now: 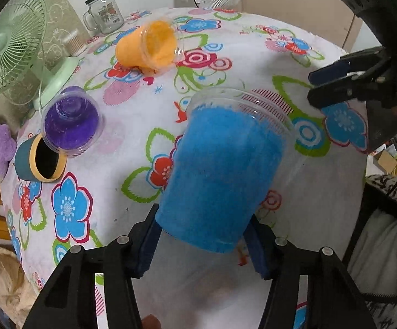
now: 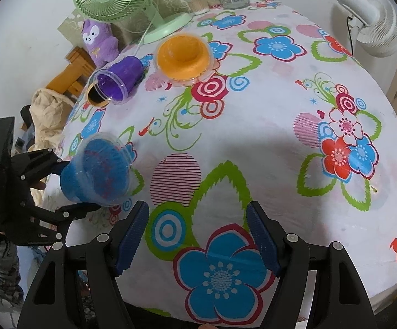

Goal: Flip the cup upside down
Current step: 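Turn the blue cup rim-down and lower it toward the table with the left gripper, then open the left gripper to set the blue cup on the table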

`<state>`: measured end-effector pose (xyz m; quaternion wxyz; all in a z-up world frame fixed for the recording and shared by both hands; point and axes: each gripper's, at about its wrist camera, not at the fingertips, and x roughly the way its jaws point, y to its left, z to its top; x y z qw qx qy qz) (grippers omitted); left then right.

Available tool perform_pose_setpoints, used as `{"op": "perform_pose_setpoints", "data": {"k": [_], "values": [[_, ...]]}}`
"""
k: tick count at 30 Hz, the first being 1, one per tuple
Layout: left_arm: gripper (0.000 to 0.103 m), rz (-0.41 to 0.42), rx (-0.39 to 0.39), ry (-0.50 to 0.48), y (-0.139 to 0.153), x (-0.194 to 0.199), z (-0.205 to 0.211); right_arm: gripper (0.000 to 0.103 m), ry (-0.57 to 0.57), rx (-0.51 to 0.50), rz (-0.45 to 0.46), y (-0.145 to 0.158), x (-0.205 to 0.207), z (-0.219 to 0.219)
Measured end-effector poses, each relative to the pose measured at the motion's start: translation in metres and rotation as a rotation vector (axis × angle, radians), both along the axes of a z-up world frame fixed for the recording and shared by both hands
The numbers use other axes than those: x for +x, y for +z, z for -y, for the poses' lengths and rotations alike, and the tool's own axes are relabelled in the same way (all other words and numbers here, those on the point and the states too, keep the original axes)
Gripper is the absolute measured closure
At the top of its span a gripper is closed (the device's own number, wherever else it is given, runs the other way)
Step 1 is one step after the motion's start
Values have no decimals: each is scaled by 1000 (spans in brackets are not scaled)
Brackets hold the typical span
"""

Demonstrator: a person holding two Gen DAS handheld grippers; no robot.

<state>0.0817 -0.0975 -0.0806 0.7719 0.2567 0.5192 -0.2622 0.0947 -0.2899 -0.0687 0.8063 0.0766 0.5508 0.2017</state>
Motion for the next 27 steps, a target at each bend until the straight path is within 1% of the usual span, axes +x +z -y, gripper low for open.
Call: {"op": "perform_pose_setpoints", "data": {"k": [4,8,10,13,15,20,23,25,26,27], "values": [[46,4,-27,22,14,-1,7,27,0,9,5,1,-1,4],[47,12,-51,65,32,1,11,27,-5,17,8,2,-2,9],[50,9,-73,87,42,2,11,27,-6,18,11,2,-3,10],[50,13,-99,122,54,2,12,27,-3,21,18,4,-4,10],[50,18,-115,131,59,1,13,27,2,17,19,4,-5,10],[50,31,-122,137,63,-2,17,27,-2,18,25,6,-7,13],[45,38,-115,152,62,-2,16,27,-6,10,30,7,-8,13],[37,40,-131,184,62,-1,13,27,-7,-1,34,8,-8,14],[35,41,-141,195,62,-1,12,27,-7,-4,35,9,-8,13],[32,43,-159,215,64,-2,10,27,-8,-5,36,9,-8,12]]}}
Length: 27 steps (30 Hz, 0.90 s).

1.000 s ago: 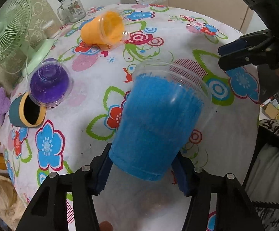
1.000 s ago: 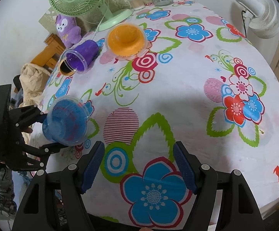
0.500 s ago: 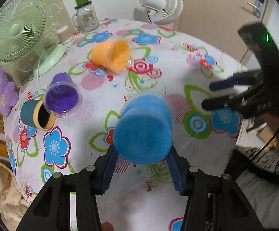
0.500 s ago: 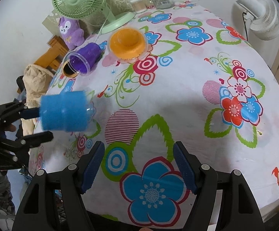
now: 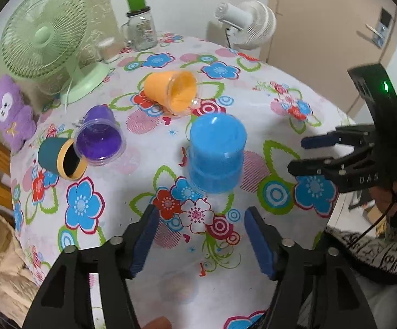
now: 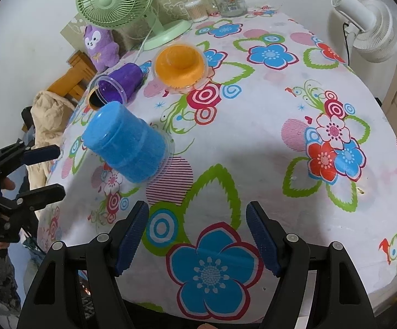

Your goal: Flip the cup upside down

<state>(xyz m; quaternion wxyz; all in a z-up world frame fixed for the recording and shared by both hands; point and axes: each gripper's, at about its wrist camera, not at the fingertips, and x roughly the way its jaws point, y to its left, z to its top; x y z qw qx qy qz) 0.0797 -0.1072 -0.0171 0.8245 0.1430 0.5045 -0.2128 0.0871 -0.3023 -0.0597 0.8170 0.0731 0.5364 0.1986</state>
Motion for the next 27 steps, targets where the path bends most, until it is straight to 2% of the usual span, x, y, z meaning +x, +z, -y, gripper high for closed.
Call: {"op": "perform_pose_setpoints", "data": {"k": [3,10,15,17,18,20,27], "values": [[21,29,-29,47,5,-4,-4,27,2,-10,9,3,1,-3],[10,161,-90,158,30,-20,-9,27,27,-43,70,22,6,-20],[7,258,-117,231,46,-33,-11,27,42,-66,142,43,6,-34],[5,274,-139,258,49,-35,-13,5,40,-68,169,51,6,-37],[4,287,-157,287,52,-36,-16,3,36,-63,186,55,5,-38],[3,294,-179,332,55,-37,-21,3,27,-50,233,66,2,-38],[1,314,-268,465,60,-40,-40,3,19,-64,297,89,0,-45]]}}
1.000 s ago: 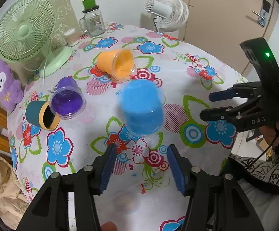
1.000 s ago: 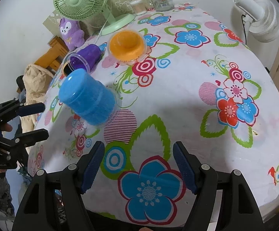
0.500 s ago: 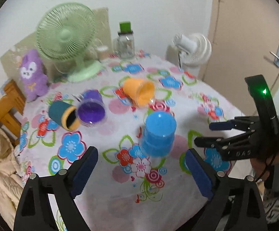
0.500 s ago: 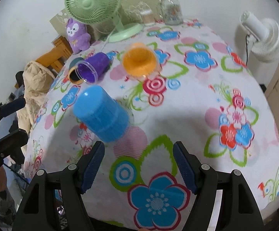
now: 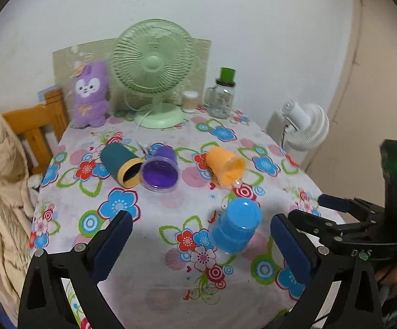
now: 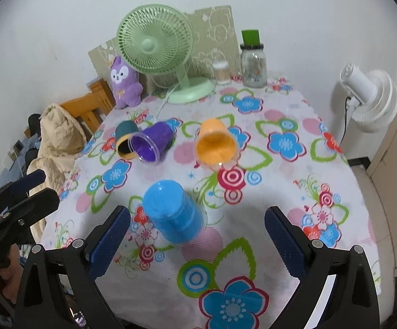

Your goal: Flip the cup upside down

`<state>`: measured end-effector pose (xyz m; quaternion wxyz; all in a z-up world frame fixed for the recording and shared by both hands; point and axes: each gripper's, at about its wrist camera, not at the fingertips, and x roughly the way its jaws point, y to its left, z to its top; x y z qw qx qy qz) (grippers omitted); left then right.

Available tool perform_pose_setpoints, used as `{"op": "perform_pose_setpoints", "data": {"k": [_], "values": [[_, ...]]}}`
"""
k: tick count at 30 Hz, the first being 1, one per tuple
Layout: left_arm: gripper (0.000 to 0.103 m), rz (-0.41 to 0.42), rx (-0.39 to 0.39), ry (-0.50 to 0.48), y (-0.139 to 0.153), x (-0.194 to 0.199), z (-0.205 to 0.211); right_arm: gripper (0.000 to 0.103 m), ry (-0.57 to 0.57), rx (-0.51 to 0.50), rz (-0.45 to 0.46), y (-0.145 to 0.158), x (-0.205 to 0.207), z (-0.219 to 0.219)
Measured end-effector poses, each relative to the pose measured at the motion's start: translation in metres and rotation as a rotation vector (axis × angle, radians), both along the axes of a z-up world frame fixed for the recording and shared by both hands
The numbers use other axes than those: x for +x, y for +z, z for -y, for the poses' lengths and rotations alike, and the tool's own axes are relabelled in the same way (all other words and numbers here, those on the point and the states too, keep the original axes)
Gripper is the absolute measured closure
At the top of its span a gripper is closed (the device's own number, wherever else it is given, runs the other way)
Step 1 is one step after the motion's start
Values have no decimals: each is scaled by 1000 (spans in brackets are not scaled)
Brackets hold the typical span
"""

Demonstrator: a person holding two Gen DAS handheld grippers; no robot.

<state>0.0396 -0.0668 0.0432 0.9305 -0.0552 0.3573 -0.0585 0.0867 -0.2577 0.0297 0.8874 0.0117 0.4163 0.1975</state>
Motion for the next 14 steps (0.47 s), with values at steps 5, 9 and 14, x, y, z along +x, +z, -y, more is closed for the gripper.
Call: {"op": "perform_pose_setpoints", "data": {"k": [5,9,14], "values": [[0,32,-16,51,2,-6,-7,3,9,-14,48,11,-7,-7],[0,42,-50,71,3,-10,-12,3,21,-17,50,12,-9,-12],[0,48,-45,74,2,-14,-12,3,25,-18,48,12,-13,-14]]}}
